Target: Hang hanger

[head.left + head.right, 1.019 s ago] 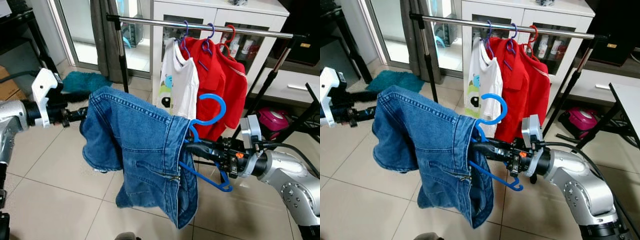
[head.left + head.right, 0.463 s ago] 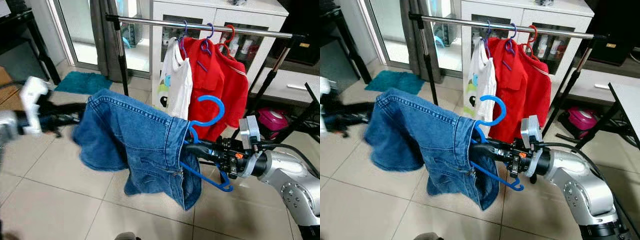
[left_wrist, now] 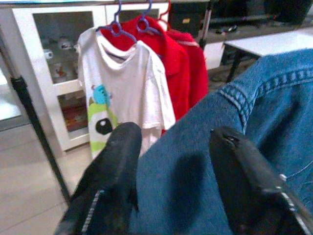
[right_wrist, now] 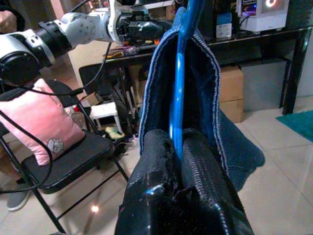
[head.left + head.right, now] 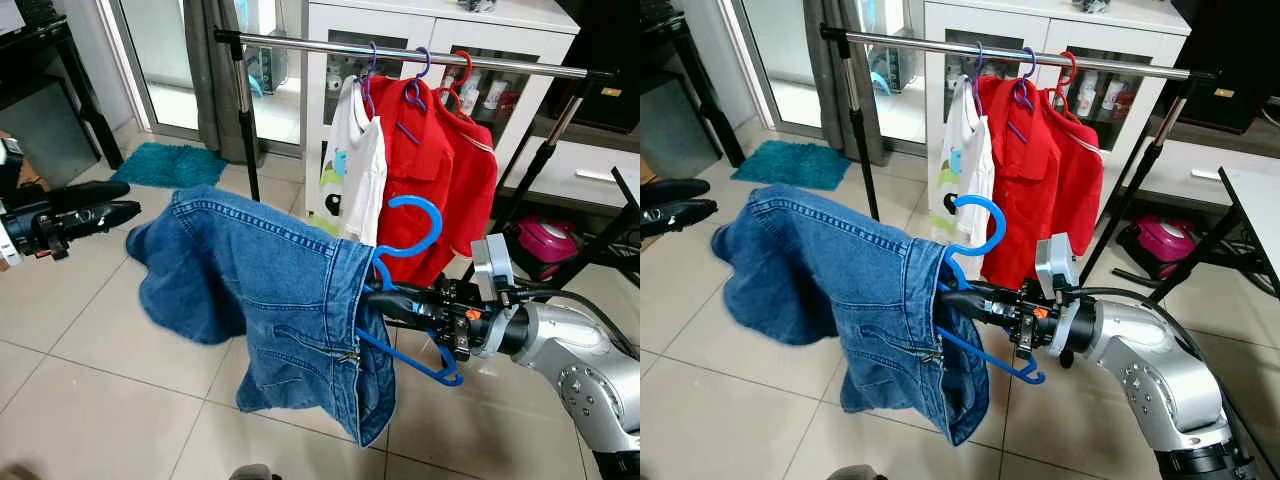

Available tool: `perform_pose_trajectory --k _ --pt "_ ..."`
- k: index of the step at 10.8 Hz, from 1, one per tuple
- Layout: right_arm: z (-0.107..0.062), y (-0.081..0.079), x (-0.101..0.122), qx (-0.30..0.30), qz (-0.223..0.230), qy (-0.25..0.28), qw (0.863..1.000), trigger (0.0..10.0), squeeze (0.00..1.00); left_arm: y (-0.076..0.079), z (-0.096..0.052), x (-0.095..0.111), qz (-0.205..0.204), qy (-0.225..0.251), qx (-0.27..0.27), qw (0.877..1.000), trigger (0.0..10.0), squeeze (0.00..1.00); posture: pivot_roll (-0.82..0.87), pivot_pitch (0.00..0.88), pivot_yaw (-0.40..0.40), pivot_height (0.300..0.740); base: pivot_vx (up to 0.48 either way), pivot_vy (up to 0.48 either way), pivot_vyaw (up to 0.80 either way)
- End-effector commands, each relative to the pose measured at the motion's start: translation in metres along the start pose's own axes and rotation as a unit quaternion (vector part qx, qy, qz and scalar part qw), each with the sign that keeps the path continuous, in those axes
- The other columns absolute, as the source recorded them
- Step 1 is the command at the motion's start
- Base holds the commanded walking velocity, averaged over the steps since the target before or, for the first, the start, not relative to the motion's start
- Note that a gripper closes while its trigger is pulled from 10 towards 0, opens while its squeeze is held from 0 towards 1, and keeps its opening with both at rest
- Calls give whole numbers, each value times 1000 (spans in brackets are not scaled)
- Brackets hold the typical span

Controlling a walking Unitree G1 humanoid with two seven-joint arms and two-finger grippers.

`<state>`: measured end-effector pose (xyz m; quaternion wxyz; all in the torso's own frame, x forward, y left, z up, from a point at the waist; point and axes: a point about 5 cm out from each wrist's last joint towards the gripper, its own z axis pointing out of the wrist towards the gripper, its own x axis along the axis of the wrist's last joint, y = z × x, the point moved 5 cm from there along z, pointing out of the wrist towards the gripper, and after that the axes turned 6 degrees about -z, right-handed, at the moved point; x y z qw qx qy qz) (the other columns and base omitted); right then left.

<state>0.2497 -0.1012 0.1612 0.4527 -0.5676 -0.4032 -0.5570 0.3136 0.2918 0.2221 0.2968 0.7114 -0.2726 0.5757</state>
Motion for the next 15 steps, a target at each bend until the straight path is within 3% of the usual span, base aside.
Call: perform_pose_trajectory --k 1,2,3,4,5,7,15 --pt "3 0 11 13 -24 14 1000 10000 0 8 9 0 3 -4 -27 1000 10000 1000 33 0 -17 740 0 0 0" --pt "4 0 11 15 -25 14 999 10000 0 9 17 -11 12 -29 -32 999 10000 937 32 0 -16 740 0 0 0" --pt "4 -2 12 17 -26 15 999 10000 0 4 25 -20 28 -45 -22 998 10000 0 25 0 -9 740 0 0 0" --pt "4 -3 12 18 -26 15 999 10000 0 4 28 -21 25 -44 -27 998 10000 0 24 0 -6 740 0 0 0" --pt "3 -3 11 16 -27 16 999 10000 0 15 32 -22 3 -46 -63 997 4392 0 22 0 0 740 0 0 0" --pt "4 -3 11 14 -27 17 999 10000 0 21 35 -26 -7 -50 -84 995 0 0 22 0 5 740 0 0 0" --pt "5 0 11 13 -28 17 999 10000 0 19 28 -22 -13 -22 -67 997 0 0 31 0 -4 740 0 0 0"
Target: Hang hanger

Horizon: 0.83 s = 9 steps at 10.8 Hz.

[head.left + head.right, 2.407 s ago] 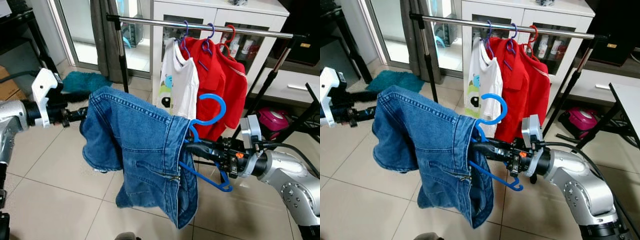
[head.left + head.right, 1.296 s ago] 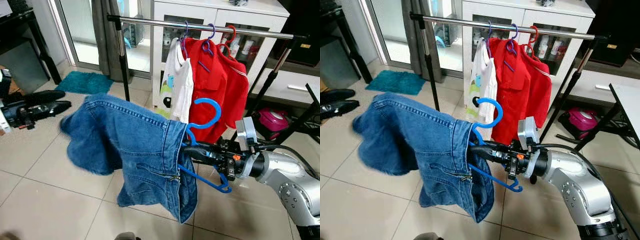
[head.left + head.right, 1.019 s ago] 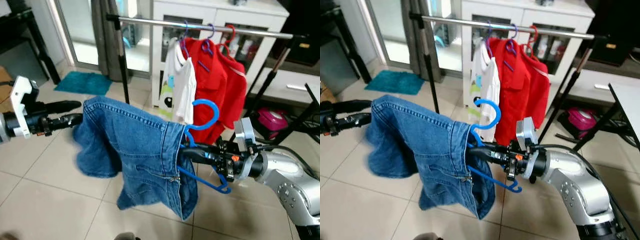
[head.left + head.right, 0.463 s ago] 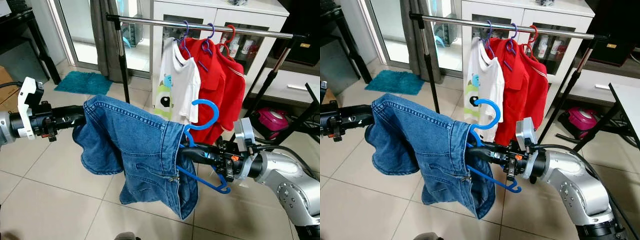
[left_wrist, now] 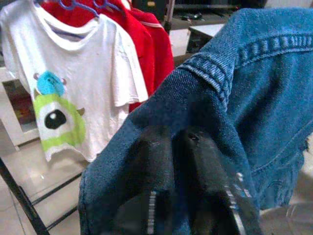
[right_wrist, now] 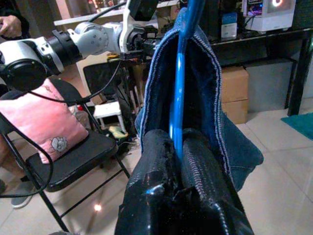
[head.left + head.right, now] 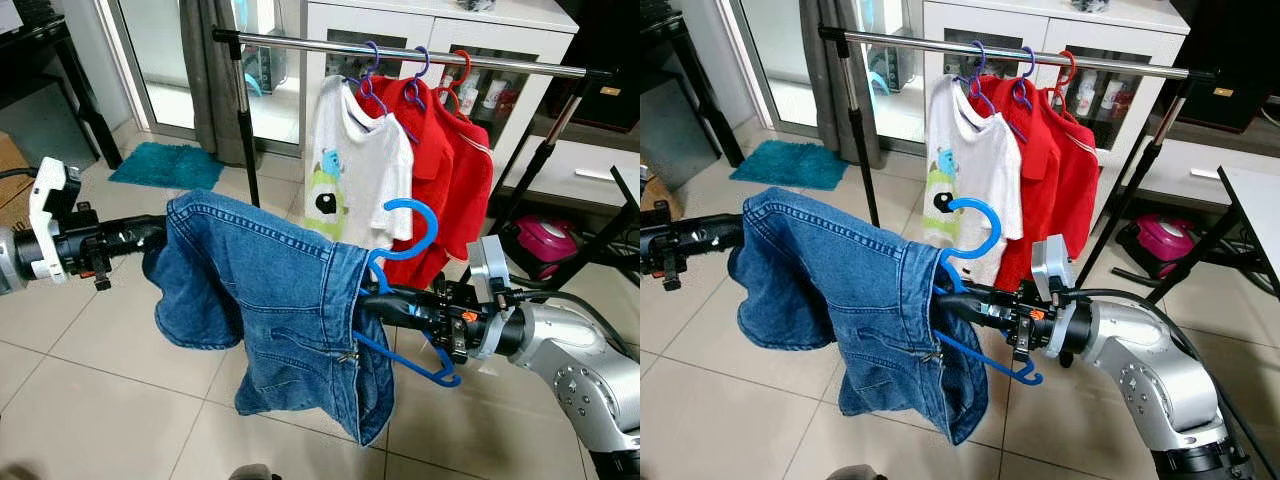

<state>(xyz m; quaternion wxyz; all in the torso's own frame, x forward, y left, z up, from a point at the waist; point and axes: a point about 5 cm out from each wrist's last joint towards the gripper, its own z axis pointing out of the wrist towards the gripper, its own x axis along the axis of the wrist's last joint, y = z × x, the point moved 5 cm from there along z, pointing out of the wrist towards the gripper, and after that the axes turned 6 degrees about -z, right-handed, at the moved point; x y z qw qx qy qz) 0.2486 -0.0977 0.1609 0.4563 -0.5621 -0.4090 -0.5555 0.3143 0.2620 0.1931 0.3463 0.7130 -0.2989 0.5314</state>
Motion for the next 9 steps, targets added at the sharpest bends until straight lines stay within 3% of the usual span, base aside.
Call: perform_pose_trajectory --k 1,5,9 --pt "1 2 12 3 -26 16 1000 10000 0 1 -1 7 16 16 6 1000 0 0 32 0 -3 740 0 0 0" --pt "2 2 11 0 -26 17 1000 10000 0 -8 -8 16 30 56 48 997 0 0 33 0 -1 740 0 0 0" --pt "1 4 11 -9 -27 17 999 10000 0 -29 -25 32 58 116 142 981 0 0 32 0 -1 740 0 0 0"
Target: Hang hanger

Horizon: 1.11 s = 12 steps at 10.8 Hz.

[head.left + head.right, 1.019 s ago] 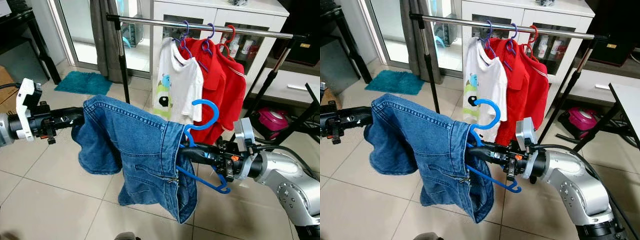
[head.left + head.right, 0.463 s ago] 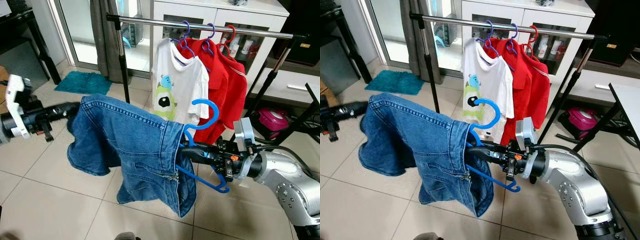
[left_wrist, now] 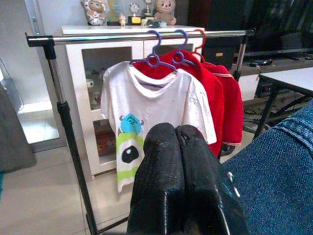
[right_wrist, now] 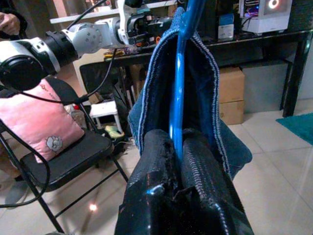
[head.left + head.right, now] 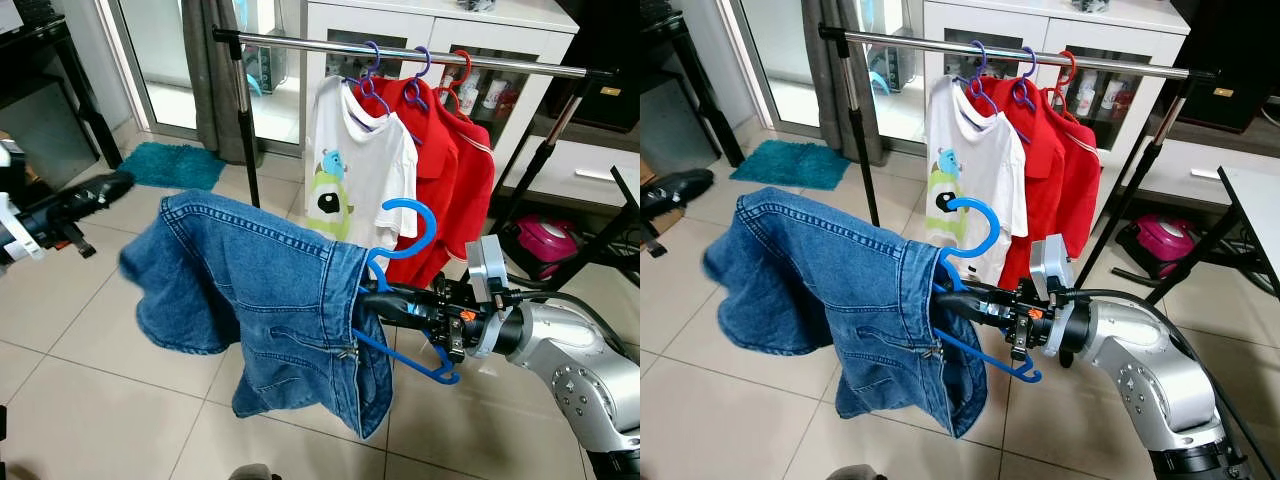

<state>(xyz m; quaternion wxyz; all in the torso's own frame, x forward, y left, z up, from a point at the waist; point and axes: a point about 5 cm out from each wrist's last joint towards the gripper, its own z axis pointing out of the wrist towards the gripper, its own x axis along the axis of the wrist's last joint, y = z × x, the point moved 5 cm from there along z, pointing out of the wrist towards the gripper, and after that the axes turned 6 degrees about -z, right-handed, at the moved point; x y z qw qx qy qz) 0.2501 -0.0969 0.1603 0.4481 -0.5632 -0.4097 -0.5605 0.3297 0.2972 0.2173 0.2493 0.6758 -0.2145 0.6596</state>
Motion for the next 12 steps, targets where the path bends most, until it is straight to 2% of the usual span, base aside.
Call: perform_pose_trajectory --k 1,2,3,4,7,8,10,12 --pt "0 3 11 -2 -20 19 1000 10000 0 1 2 5 1 6 -4 1000 0 0 32 0 -1 740 0 0 0" --pt "0 3 11 -1 -20 19 1000 10000 0 10 2 -3 -16 -13 -32 999 10000 0 29 0 -1 740 0 0 0" --pt "0 2 11 -1 -20 18 1000 10000 0 26 0 -5 -46 -13 -83 995 10000 306 29 0 -1 740 0 0 0" --pt "-1 1 12 0 -20 18 1000 10000 0 31 -2 -4 -49 -11 -100 994 10000 1000 25 0 2 740 0 0 0" --pt "-2 1 10 1 -18 16 1000 10000 0 37 -14 -3 -43 -34 -126 991 10000 1000 24 0 6 740 0 0 0" --pt "-3 1 10 4 -18 13 1000 10000 0 41 -21 -5 -34 -64 -142 987 10000 1000 26 0 2 740 0 0 0" --pt "-5 1 11 12 -21 8 1000 10000 0 42 -27 -6 -23 -94 -159 982 10000 1000 26 0 2 740 0 0 0" --pt "-5 0 12 20 -22 8 1000 10000 0 39 -28 -5 -13 -100 -157 982 10000 1000 26 0 0 740 0 0 0"
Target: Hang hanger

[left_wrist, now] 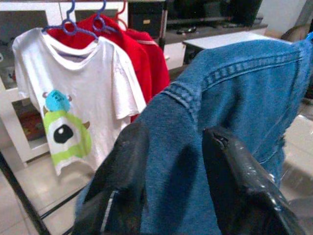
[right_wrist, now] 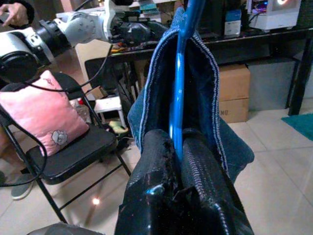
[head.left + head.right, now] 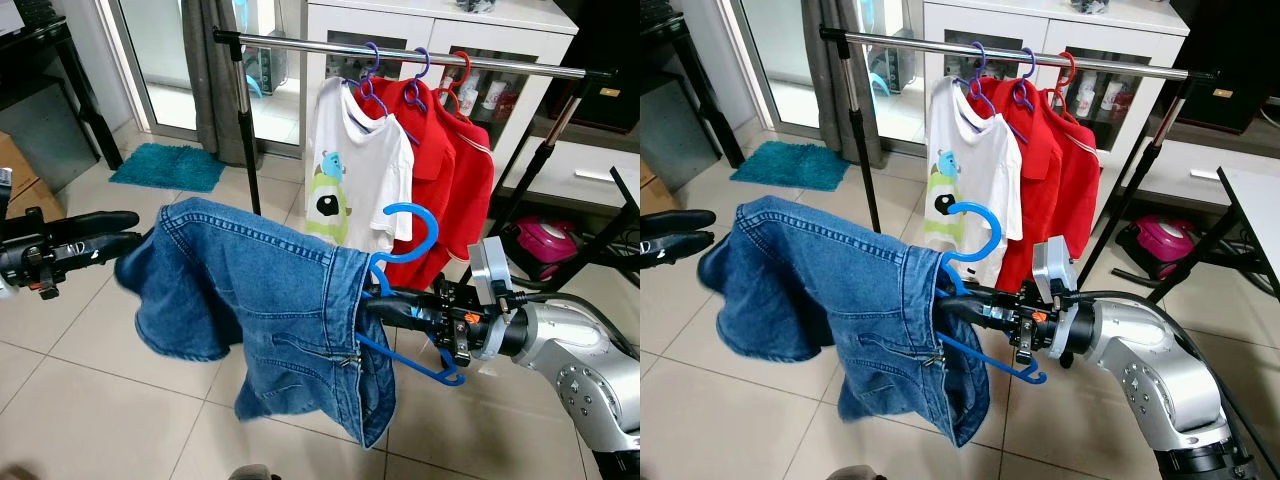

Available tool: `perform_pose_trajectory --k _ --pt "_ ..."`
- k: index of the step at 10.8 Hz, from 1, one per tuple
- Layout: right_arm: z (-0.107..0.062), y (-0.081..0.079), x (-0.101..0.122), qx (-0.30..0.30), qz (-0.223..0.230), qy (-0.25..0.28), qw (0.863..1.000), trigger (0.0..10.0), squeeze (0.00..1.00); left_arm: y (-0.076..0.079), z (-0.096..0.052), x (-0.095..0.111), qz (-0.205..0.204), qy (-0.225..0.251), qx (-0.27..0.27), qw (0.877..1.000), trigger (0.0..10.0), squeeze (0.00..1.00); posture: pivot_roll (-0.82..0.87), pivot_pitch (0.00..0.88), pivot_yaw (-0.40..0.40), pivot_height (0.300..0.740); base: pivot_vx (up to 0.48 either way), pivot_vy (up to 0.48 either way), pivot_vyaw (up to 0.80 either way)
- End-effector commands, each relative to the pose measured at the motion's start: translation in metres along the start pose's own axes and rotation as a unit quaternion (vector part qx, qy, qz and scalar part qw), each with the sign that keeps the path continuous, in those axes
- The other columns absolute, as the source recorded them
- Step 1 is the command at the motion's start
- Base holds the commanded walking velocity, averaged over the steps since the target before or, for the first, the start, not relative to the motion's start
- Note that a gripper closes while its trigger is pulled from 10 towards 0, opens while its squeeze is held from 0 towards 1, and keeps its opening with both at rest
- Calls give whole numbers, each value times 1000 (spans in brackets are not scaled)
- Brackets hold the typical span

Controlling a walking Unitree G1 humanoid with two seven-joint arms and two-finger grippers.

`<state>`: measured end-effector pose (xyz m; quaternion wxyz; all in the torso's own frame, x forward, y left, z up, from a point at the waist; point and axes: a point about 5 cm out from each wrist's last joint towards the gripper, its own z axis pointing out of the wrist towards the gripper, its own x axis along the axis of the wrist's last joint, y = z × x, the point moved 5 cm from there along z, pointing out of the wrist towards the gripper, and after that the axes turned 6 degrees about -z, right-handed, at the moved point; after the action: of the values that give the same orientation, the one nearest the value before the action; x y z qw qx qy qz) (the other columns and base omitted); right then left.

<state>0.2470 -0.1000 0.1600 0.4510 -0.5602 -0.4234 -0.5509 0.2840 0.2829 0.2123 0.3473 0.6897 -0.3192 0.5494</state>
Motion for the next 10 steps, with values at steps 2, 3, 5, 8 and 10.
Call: perform_pose_trajectory --k 2,3,5,8,10 --pt "1 -3 14 21 -19 20 999 10000 0 -3 7 -6 21 -30 -2 999 10000 1000 23 0 0 740 0 0 0" --pt "1 -4 15 26 -19 20 999 10000 0 -2 12 -10 21 -39 -11 999 10000 1000 22 0 0 740 0 0 0" --pt "1 -4 14 23 -20 19 999 10000 0 12 24 -24 -10 -58 -60 996 0 129 15 0 5 740 0 0 0" --pt "1 -3 14 23 -20 19 999 10000 0 6 27 -29 -14 -57 -44 997 0 0 17 0 1 740 0 0 0" --pt "2 -3 14 24 -20 20 999 10000 0 4 29 -29 -17 -50 -35 998 0 0 18 0 -1 740 0 0 0"
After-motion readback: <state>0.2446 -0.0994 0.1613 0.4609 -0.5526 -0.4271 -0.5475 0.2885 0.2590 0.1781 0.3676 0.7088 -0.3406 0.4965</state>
